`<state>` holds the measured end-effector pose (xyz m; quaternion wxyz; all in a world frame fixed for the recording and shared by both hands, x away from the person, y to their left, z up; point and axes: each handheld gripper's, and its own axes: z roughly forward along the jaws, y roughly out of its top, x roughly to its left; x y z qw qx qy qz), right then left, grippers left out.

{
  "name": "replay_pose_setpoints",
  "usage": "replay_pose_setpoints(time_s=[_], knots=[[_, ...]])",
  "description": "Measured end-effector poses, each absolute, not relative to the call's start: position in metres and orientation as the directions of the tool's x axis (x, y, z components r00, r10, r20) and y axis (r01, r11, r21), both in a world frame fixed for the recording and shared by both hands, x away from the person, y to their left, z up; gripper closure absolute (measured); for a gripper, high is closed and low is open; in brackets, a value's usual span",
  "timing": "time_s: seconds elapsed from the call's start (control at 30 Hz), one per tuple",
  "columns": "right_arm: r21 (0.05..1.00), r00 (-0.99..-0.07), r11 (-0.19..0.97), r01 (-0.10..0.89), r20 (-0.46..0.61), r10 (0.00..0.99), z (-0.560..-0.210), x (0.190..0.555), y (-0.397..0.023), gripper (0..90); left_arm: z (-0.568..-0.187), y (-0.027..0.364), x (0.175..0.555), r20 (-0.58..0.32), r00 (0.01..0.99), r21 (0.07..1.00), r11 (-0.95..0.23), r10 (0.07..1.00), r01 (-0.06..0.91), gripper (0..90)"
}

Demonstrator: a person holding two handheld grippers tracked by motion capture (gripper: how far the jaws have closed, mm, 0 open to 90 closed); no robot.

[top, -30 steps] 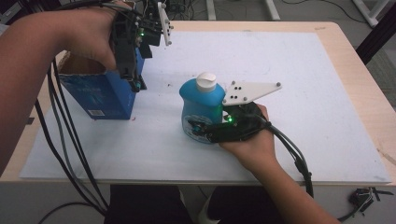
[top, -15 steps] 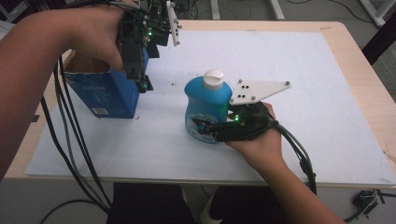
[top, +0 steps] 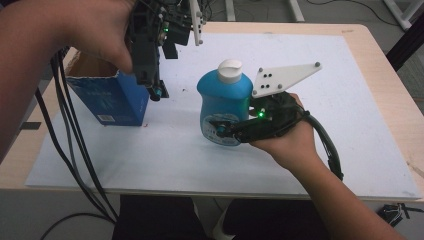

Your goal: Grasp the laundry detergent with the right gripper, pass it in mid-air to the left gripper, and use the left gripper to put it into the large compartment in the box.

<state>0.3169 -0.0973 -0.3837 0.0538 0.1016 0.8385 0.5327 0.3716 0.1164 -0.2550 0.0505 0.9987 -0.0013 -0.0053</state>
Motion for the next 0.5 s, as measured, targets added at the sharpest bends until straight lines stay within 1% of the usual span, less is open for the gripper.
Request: replay_pose_setpoints(time_s=[0.2, 0.5], knots=[[0.891, -0.986, 0.443, 0.1, 0.029, 0.164, -0.38, 0.325, -0.097, 45.8, -0.242, 0.103, 0.358, -0.019, 1.0, 0.106, -0.994, -0.01, -0.008, 1.7], [0.887, -0.996, 0.455, 0.078, 0.049, 0.075, -0.378, 0.333, -0.088, 45.7, -0.234, 0.088, 0.349, -0.048, 0.999, 0.099, -0.995, 0.022, 0.027, 1.7]])
